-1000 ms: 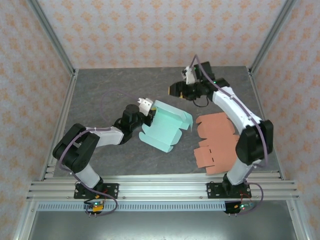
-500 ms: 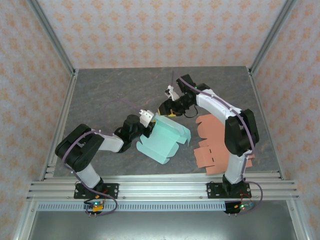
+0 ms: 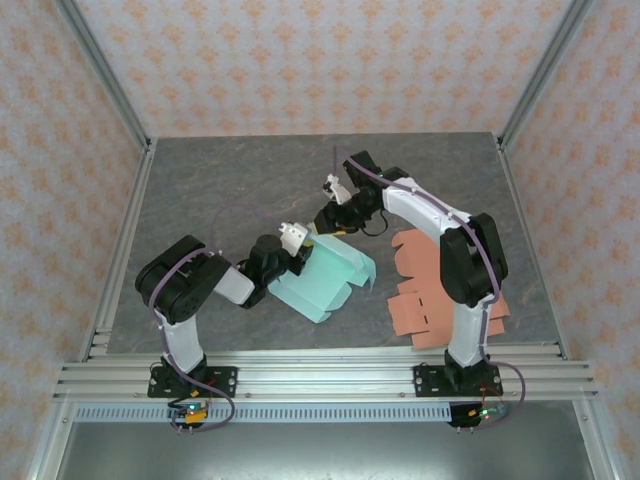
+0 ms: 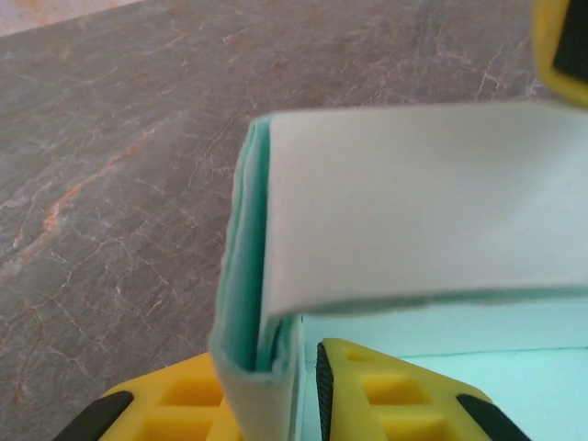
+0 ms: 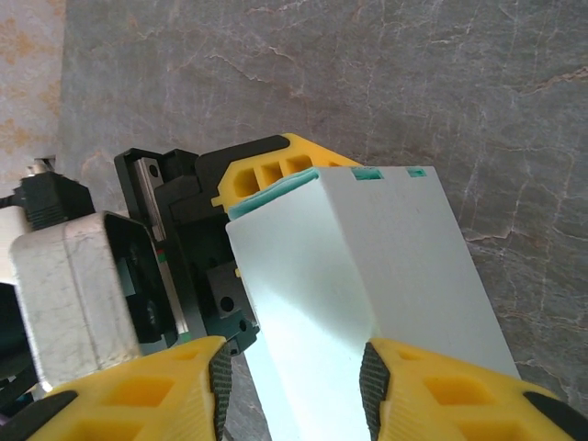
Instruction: Fold the paper box
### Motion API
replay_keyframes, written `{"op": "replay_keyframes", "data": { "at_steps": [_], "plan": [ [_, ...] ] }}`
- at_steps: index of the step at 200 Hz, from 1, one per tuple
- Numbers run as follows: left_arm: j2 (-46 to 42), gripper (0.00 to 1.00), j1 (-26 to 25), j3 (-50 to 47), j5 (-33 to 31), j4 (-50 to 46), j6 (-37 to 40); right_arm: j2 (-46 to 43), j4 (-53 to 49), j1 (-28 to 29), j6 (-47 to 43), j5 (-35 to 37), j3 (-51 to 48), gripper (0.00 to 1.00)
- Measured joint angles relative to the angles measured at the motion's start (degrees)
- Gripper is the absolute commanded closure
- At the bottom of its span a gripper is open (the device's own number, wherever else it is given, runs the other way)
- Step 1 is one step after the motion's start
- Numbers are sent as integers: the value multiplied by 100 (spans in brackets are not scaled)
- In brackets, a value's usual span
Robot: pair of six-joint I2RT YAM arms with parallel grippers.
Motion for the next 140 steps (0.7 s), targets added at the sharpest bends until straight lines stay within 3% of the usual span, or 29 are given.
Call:
{"op": "replay_keyframes", "data": {
  "at_steps": [38, 108, 140],
  "plan": [
    [76, 98, -2, 2, -96, 125, -26, -2, -22, 0, 2, 83, 61, 50],
    [168, 99, -2, 2, -122, 291, -66, 15, 26, -2, 87, 396, 420, 44],
    [278, 94, -2, 4, -122, 459, -162, 293, 146, 0, 76, 555, 509, 44]
  ]
}}
